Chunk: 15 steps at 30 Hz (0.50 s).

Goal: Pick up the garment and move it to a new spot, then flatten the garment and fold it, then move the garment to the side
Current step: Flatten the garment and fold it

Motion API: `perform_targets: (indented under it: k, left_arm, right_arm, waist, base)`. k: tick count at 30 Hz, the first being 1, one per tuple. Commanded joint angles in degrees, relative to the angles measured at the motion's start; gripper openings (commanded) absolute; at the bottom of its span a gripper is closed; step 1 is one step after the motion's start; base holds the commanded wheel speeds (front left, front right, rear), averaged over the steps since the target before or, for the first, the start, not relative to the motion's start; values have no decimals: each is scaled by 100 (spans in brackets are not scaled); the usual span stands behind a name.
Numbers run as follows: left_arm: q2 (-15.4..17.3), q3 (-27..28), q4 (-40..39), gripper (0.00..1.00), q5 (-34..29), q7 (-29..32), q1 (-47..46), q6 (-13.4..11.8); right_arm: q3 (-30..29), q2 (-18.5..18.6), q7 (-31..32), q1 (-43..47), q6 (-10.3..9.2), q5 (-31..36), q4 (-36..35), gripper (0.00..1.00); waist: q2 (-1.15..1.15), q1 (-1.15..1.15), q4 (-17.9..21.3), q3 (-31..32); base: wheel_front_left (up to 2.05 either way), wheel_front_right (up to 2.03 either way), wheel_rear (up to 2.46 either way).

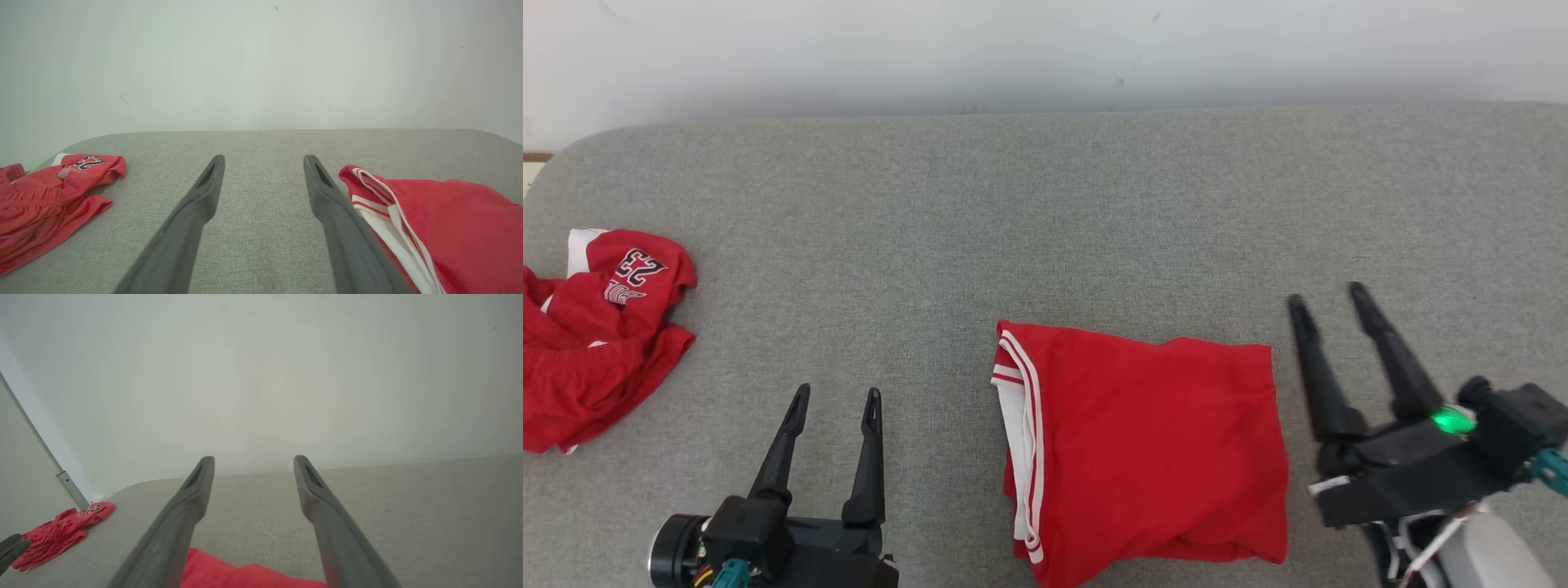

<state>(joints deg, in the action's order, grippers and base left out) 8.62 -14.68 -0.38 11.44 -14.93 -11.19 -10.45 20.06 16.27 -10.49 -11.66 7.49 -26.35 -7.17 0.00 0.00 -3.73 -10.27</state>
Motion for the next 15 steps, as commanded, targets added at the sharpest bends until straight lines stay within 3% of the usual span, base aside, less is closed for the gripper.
perform_targets:
  k: [1,7,15]
  left_arm:
    - [37,26,-23,100,-45,-22,81,-21]
    - [82,76,-138,100,-52,-22,224,-64]
    - [175,95,-241,100,-47,12,452,-114]
  right_arm:
    - [-101,54,26,92,1,86,16,100]
    - [-674,180,75,495,1,581,144,100]
    - [-964,285,126,1052,1,833,228,100]
  waist:
    - [0,0,6,23]
    - [0,0,50,136]
    - [0,0,106,386]
  base:
    - [0,0,0]
    - [0,0,0]
    - [0,0,0]
